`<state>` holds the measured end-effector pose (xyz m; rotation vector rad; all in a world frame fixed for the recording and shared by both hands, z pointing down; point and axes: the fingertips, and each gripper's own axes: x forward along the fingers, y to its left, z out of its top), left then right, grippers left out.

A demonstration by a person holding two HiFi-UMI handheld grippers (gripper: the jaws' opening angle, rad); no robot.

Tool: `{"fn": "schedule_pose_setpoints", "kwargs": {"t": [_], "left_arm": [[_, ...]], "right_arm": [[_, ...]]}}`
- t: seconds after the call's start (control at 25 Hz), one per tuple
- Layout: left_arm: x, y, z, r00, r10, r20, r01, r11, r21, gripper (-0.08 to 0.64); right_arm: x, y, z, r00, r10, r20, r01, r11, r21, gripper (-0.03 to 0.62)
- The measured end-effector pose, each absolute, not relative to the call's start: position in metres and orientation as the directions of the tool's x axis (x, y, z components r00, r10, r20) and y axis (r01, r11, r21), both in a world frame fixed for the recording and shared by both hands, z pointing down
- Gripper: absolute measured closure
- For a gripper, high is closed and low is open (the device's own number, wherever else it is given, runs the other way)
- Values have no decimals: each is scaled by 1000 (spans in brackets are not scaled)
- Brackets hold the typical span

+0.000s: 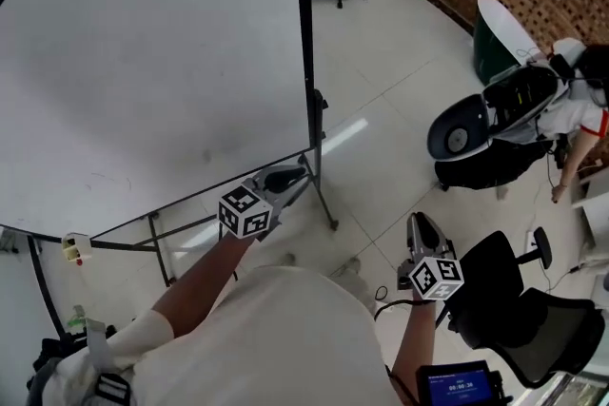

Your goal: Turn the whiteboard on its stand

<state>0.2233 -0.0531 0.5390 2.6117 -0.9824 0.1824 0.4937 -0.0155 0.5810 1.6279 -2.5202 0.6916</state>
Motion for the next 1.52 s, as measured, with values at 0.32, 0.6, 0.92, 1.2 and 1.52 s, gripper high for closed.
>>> {"fn": "schedule_pose_setpoints", "kwargs": {"t": [0.32,0.6,0.92,1.2,1.52], "left_arm": [[237,-72,562,563,-769,301,-826,-515,229,541],[217,-74,583,386,-865,321,-906,-290,309,541],[207,-71,596,267,-894,359,-928,-139,345,541],[210,-102,581,336,-885,322,-916,-228,330,541],[218,-143,573,390,-866,314,-900,-286,328,541]], "right_arm": [[573,-72,568,-412,-876,252,-893,333,-304,516],[568,-98,570,-602,-768,219,-781,510,-361,517],[558,-123,556,-675,-719,167,-724,602,-337,526],[537,-170,562,-683,-704,194,-720,603,-343,526],[481,-223,572,-734,-603,314,-670,718,-188,540]]}}
